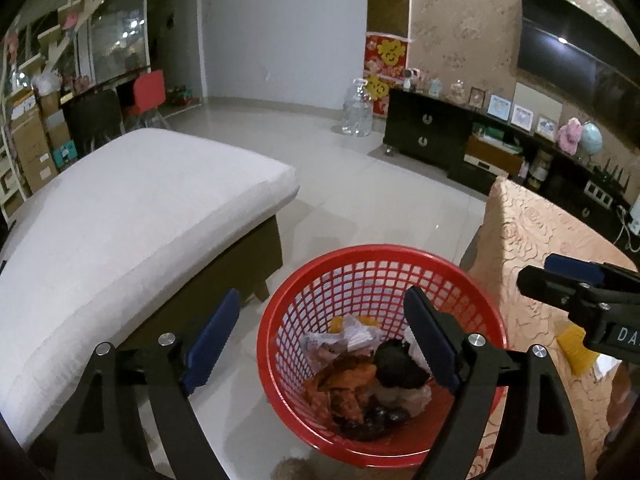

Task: Collect trash
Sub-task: 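Move both tools back over the table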

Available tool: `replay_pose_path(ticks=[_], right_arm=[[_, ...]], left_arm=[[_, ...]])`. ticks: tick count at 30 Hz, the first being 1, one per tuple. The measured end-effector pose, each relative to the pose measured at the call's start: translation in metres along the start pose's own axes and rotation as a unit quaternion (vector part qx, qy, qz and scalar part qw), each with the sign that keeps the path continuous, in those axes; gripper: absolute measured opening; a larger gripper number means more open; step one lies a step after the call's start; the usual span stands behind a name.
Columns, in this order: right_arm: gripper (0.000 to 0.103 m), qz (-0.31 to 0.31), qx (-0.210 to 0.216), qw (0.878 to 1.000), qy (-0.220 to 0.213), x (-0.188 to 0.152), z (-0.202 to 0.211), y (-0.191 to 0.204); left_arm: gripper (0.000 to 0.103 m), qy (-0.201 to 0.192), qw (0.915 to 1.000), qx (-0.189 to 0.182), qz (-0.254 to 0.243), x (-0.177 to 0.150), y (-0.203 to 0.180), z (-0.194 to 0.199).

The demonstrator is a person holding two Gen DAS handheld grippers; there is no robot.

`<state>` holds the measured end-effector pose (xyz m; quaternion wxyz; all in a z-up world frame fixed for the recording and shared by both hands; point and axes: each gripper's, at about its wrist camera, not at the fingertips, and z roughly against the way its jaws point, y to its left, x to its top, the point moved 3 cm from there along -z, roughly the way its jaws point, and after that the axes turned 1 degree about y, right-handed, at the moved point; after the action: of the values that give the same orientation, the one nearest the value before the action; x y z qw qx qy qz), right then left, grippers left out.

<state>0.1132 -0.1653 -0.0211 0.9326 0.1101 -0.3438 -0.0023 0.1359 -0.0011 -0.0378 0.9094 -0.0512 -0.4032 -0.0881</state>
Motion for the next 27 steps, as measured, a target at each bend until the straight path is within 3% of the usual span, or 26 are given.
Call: replay_pose_path(ticks=[12,27], right_arm=[[0.069,-0.037,-0.064,0.996,-0.045,-0.014,0.07,-0.062],[0.069,-0.119,-0.172,0.977,-0.044,-0.097,0.149,-0.17]], left_arm=[[0.081,-0.032,0.9982,-0.044,-0.027,0.006,-0.041,0.024],[0.081,-0.037,0.9911,-0.099,-0.081,-0.006,-0.12,0.034]])
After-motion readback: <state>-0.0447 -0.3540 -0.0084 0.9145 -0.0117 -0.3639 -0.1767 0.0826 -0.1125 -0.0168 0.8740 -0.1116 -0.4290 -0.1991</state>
